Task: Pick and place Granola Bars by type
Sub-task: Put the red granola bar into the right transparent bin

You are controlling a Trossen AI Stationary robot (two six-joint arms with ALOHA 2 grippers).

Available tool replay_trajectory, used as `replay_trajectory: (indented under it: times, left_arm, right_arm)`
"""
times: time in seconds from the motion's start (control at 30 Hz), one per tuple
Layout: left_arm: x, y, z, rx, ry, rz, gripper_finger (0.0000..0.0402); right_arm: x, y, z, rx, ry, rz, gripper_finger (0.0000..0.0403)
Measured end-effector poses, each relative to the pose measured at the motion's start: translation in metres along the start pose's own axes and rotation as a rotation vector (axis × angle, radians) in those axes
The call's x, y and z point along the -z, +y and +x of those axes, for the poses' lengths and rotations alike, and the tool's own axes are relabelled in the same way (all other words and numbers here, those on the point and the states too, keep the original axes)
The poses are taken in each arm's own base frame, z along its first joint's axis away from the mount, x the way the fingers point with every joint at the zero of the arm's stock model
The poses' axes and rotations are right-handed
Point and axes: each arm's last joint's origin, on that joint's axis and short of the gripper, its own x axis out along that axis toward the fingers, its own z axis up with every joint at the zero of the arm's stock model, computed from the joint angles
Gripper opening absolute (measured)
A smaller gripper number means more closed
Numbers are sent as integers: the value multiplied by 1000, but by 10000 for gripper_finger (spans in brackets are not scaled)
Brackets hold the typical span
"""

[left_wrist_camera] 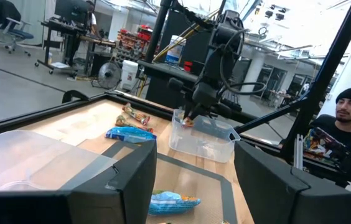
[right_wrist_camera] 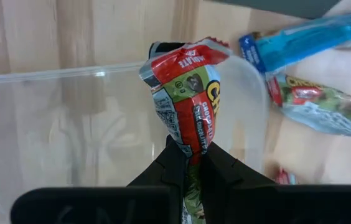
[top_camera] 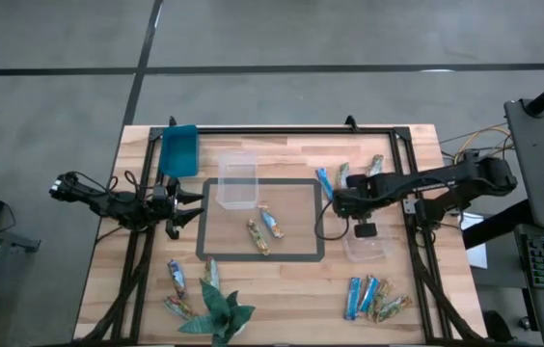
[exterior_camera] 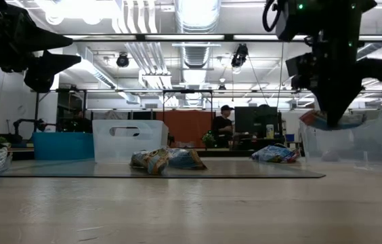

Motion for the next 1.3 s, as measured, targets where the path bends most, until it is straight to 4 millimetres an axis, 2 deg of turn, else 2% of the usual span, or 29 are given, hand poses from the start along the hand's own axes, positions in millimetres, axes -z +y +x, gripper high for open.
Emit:
replay_trajectory:
  times: [0.4,1.0,1.3]
  left_arm:
    - [0,0,0,0,0,0,197]
    - [0,0,0,0,0,0,197]
    - [0,0,0,0,0,0,197]
  right_arm:
    - [10,6,31,-6,26,-8,17]
    - [10,8,36,-40,1,-30,18]
    - [10,8,36,-40,3,-30,65]
